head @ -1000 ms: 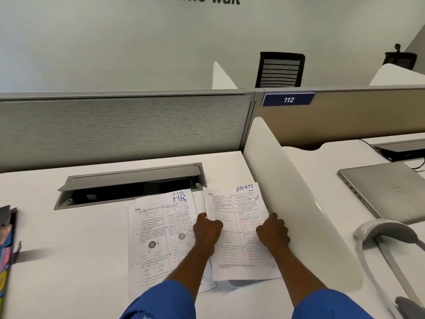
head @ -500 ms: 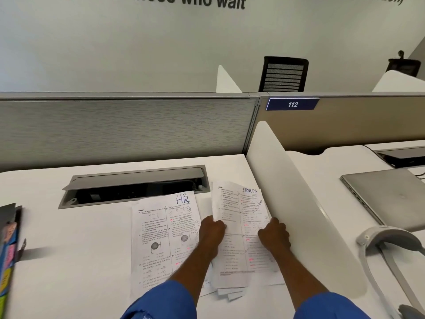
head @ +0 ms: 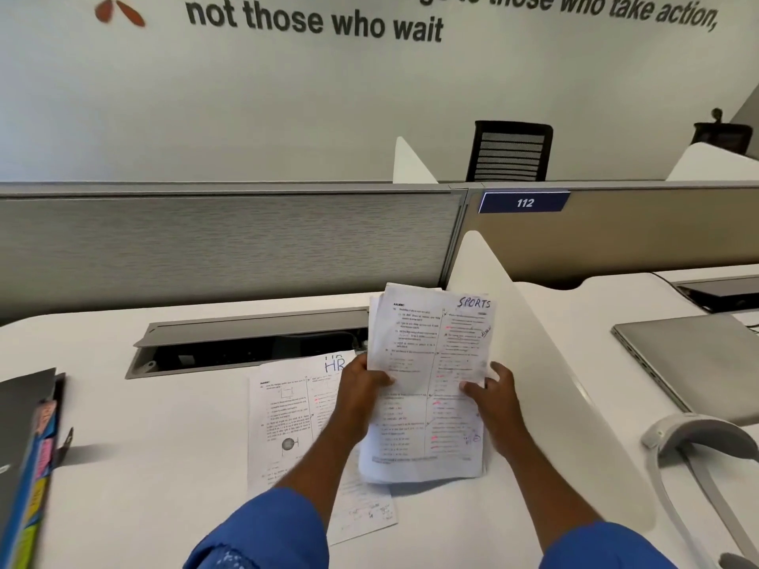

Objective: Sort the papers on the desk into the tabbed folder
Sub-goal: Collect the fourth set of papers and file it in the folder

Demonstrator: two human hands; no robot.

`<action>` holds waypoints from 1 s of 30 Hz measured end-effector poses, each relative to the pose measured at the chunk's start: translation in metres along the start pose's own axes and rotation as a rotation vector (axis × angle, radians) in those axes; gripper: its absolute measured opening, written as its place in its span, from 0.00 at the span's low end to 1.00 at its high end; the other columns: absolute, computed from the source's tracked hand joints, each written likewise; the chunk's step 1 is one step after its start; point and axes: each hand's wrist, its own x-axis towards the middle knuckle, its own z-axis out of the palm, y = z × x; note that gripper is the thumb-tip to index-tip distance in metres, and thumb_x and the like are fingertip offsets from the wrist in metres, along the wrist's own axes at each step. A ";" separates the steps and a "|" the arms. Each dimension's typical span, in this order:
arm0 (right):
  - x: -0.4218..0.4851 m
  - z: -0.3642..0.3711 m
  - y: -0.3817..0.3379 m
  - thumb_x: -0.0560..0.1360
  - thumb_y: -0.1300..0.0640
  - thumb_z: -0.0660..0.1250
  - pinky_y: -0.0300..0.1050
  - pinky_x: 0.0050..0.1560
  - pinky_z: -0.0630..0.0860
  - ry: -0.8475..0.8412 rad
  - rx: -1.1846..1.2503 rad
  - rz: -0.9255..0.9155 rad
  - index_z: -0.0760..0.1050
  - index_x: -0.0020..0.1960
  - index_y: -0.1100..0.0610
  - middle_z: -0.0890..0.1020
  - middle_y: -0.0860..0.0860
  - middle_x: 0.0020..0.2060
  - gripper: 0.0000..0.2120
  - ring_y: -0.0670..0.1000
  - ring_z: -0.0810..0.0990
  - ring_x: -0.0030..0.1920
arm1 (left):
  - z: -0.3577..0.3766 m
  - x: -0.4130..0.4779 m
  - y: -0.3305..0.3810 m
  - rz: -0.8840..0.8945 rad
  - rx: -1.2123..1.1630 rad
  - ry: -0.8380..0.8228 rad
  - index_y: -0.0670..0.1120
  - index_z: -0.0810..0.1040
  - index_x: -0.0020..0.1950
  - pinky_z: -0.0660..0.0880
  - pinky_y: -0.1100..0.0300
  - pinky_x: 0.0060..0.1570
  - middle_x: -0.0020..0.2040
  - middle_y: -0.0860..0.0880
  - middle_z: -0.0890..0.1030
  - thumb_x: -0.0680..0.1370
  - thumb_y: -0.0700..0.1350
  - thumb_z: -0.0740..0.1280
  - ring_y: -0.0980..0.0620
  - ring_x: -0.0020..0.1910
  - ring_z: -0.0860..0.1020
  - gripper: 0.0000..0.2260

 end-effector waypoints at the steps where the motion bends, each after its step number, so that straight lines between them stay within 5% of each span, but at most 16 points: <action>1: 0.001 0.001 -0.003 0.74 0.68 0.70 0.49 0.47 0.80 -0.036 0.020 -0.019 0.67 0.63 0.58 0.81 0.54 0.55 0.22 0.57 0.82 0.52 | -0.001 -0.001 0.004 0.027 0.017 0.007 0.42 0.77 0.50 0.80 0.55 0.37 0.47 0.45 0.85 0.59 0.38 0.65 0.45 0.44 0.84 0.20; 4: 0.004 0.006 -0.016 0.73 0.72 0.67 0.58 0.54 0.82 -0.085 0.046 -0.065 0.77 0.58 0.62 0.84 0.59 0.55 0.15 0.61 0.84 0.53 | -0.004 0.000 0.015 0.100 0.058 0.036 0.44 0.78 0.49 0.80 0.57 0.36 0.46 0.45 0.84 0.61 0.37 0.65 0.47 0.43 0.83 0.17; 8: 0.002 0.019 -0.031 0.71 0.74 0.66 0.61 0.58 0.79 -0.038 0.118 -0.137 0.78 0.57 0.63 0.85 0.60 0.53 0.16 0.63 0.83 0.55 | -0.011 0.003 0.023 0.223 0.157 0.129 0.48 0.81 0.44 0.82 0.44 0.45 0.44 0.43 0.84 0.66 0.36 0.63 0.41 0.46 0.83 0.12; 11: -0.002 0.031 -0.035 0.70 0.75 0.66 0.62 0.58 0.79 -0.025 0.153 -0.197 0.78 0.57 0.63 0.84 0.62 0.53 0.17 0.65 0.82 0.56 | -0.011 -0.001 0.026 0.302 0.229 0.223 0.44 0.79 0.43 0.79 0.49 0.41 0.41 0.40 0.82 0.70 0.37 0.64 0.46 0.40 0.79 0.07; 16: -0.015 0.047 -0.037 0.64 0.68 0.69 0.55 0.51 0.81 -0.126 0.192 -0.259 0.79 0.57 0.60 0.85 0.59 0.51 0.21 0.55 0.84 0.50 | -0.010 -0.014 0.032 0.337 0.227 0.322 0.46 0.74 0.37 0.68 0.62 0.32 0.31 0.52 0.74 0.67 0.34 0.63 0.55 0.31 0.71 0.06; 23: -0.026 0.053 -0.020 0.68 0.67 0.67 0.51 0.41 0.71 -0.106 0.017 -0.099 0.76 0.48 0.67 0.77 0.64 0.37 0.10 0.56 0.74 0.40 | -0.025 -0.014 0.003 0.222 0.283 0.275 0.46 0.76 0.55 0.80 0.56 0.43 0.46 0.47 0.81 0.72 0.35 0.65 0.50 0.47 0.80 0.13; 30: -0.027 0.052 -0.027 0.73 0.71 0.64 0.48 0.41 0.70 -0.066 -0.027 -0.089 0.75 0.48 0.68 0.78 0.58 0.38 0.05 0.53 0.74 0.40 | -0.029 -0.009 0.007 0.265 0.381 0.317 0.44 0.77 0.50 0.70 0.64 0.35 0.41 0.49 0.79 0.75 0.37 0.66 0.52 0.42 0.78 0.06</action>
